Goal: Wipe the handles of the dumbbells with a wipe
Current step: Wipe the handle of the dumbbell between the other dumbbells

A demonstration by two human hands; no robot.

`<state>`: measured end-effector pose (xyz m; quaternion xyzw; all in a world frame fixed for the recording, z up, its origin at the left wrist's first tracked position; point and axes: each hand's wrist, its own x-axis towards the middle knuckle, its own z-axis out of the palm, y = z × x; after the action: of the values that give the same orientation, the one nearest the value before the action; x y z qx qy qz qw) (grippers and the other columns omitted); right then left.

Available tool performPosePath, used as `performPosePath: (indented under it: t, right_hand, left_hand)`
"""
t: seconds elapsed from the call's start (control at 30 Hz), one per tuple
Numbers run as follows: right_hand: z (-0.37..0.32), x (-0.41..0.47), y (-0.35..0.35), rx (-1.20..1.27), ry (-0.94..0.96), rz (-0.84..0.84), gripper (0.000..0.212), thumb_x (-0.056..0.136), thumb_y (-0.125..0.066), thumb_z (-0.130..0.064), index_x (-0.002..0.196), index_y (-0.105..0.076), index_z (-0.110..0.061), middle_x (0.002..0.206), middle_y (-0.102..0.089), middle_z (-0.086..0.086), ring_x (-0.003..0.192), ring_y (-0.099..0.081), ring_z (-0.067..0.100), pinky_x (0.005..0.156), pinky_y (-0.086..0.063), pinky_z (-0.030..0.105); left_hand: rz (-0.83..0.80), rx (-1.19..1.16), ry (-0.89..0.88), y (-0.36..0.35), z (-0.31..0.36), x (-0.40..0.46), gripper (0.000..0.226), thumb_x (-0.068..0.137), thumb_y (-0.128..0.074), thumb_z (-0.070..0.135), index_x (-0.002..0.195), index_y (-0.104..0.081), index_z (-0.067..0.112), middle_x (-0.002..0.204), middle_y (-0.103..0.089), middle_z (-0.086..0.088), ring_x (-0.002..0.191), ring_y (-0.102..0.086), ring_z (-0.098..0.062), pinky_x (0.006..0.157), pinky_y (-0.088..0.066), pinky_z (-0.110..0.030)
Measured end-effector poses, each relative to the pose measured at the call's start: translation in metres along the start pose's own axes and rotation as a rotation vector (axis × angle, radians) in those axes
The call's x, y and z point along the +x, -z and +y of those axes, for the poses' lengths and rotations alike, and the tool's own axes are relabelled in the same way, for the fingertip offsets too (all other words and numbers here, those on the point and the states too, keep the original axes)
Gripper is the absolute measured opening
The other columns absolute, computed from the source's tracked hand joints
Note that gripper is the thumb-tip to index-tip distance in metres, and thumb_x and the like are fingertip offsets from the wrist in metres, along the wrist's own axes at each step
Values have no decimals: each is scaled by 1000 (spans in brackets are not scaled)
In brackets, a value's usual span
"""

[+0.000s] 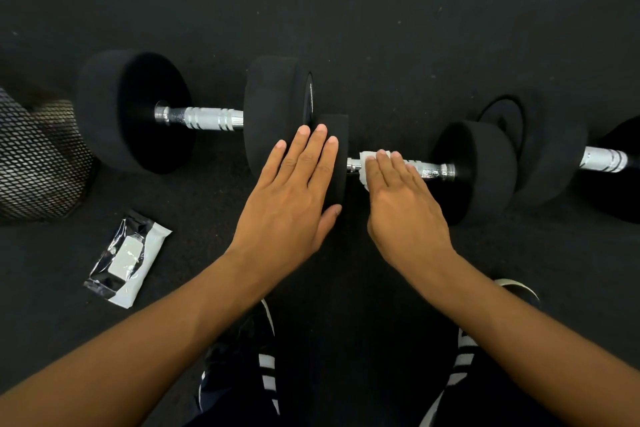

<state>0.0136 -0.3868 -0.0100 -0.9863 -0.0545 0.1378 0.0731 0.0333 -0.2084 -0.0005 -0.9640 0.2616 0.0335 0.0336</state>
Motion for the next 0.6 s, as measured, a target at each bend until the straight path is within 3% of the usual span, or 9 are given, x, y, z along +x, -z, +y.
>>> performPosePath:
  t: [0.13, 0.3, 0.5, 0.6]
  right_hand:
    - [8, 27, -3, -14, 22, -4, 60, 100, -41, -8, 158, -28, -3, 164, -31, 17, 155, -23, 32, 128, -15, 42]
    - [10, -6, -10, -16, 20, 79, 63, 94, -24, -8, 156, -32, 1, 161, -35, 23, 152, -29, 35, 127, -22, 47]
    - [9, -1, -6, -13, -32, 22, 63, 96, -27, -9, 158, -25, -1, 165, -27, 21, 155, -21, 34, 128, -17, 45]
    - [20, 27, 1, -58, -81, 2, 54, 99, -28, -10, 151, -36, -1, 153, -45, 18, 152, -27, 35, 127, -19, 44]
  left_hand:
    - [-4, 11, 12, 1, 2, 2, 85, 99, -48, 48, 160, -8, 6, 169, -5, -15, 157, -4, -29, 126, -14, -48]
    - [9, 14, -4, -2, 0, 1, 85, 99, -48, 49, 160, -9, 5, 169, -6, -15, 156, -5, -29, 125, -15, -48]
    - [12, 13, 7, -4, 1, 1, 85, 99, -48, 48, 160, -8, 5, 169, -4, -16, 156, -3, -29, 125, -15, -49]
    - [10, 27, 4, -4, 2, 2, 84, 100, -47, 48, 160, -7, 4, 169, -4, -16, 157, -3, -29, 125, -15, -50]
